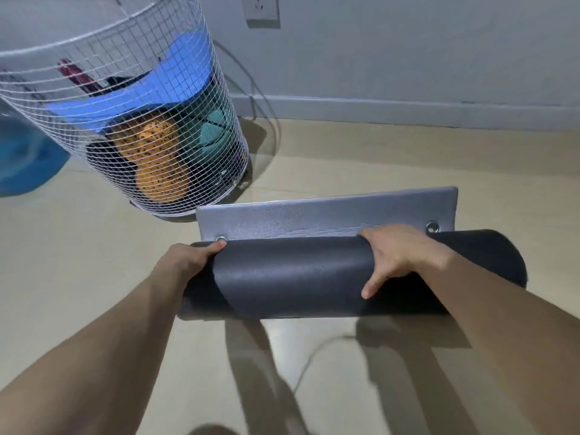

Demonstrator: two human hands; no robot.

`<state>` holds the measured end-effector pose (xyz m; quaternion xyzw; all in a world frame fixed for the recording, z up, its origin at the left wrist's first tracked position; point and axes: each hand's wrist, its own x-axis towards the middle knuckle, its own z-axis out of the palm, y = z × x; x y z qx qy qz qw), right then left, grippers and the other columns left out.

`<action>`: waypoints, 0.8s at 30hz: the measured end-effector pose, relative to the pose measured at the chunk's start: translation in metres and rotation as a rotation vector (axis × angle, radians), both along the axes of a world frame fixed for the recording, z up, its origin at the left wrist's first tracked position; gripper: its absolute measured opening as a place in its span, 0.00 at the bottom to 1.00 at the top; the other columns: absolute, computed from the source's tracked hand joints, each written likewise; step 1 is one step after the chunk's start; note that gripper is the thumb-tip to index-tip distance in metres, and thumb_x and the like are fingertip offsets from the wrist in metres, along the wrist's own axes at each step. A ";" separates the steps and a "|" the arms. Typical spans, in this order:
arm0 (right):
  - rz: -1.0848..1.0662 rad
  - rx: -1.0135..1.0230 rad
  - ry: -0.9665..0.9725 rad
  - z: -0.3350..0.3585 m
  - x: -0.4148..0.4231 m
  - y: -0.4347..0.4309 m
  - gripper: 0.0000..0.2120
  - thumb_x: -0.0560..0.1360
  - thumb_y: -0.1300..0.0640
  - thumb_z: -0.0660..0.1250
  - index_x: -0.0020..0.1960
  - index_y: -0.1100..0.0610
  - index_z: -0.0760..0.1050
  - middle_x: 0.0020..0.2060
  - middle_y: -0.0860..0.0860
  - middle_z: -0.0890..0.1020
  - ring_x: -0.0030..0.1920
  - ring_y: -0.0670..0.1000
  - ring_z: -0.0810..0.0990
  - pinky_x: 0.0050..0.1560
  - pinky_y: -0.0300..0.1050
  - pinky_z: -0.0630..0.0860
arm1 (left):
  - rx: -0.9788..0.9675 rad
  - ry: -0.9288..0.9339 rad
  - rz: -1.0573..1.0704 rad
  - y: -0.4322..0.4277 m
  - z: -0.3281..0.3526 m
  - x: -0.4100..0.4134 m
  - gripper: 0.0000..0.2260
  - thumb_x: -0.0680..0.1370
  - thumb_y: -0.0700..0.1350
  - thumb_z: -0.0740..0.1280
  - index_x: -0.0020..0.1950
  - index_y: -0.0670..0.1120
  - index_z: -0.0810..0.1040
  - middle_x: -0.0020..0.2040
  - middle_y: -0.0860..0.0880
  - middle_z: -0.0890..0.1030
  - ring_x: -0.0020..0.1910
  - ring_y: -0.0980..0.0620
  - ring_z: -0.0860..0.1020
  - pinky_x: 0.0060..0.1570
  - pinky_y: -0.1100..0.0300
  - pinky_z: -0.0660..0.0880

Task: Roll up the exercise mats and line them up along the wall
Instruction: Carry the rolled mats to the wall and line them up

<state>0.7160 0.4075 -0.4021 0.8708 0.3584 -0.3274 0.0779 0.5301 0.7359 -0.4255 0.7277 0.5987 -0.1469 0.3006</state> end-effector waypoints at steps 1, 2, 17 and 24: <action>-0.008 0.010 0.025 0.003 -0.009 -0.004 0.58 0.50 0.26 0.80 0.73 0.50 0.67 0.49 0.40 0.79 0.59 0.54 0.80 0.57 0.52 0.77 | 0.175 0.099 -0.125 -0.010 0.007 -0.002 0.41 0.73 0.72 0.69 0.72 0.42 0.73 0.69 0.38 0.75 0.62 0.36 0.74 0.63 0.45 0.72; -0.027 0.018 0.043 0.007 -0.013 -0.004 0.57 0.51 0.28 0.81 0.73 0.50 0.67 0.50 0.40 0.80 0.60 0.54 0.79 0.57 0.52 0.77 | 0.346 0.103 -0.336 -0.026 0.014 -0.001 0.37 0.76 0.71 0.66 0.74 0.46 0.71 0.71 0.39 0.72 0.67 0.35 0.72 0.67 0.43 0.70; 0.033 0.106 -0.169 -0.040 0.016 -0.023 0.70 0.51 0.22 0.75 0.82 0.45 0.45 0.75 0.51 0.66 0.73 0.57 0.67 0.73 0.58 0.63 | -0.227 -0.002 -1.043 -0.056 -0.023 0.140 0.56 0.43 0.75 0.79 0.68 0.57 0.75 0.61 0.59 0.82 0.62 0.52 0.79 0.70 0.51 0.71; 0.002 0.099 0.145 -0.021 -0.002 -0.027 0.61 0.51 0.30 0.82 0.78 0.42 0.61 0.67 0.41 0.77 0.66 0.51 0.76 0.58 0.48 0.72 | -0.546 0.010 -1.008 -0.082 -0.011 0.083 0.50 0.52 0.71 0.83 0.70 0.53 0.76 0.61 0.53 0.85 0.61 0.48 0.83 0.66 0.50 0.76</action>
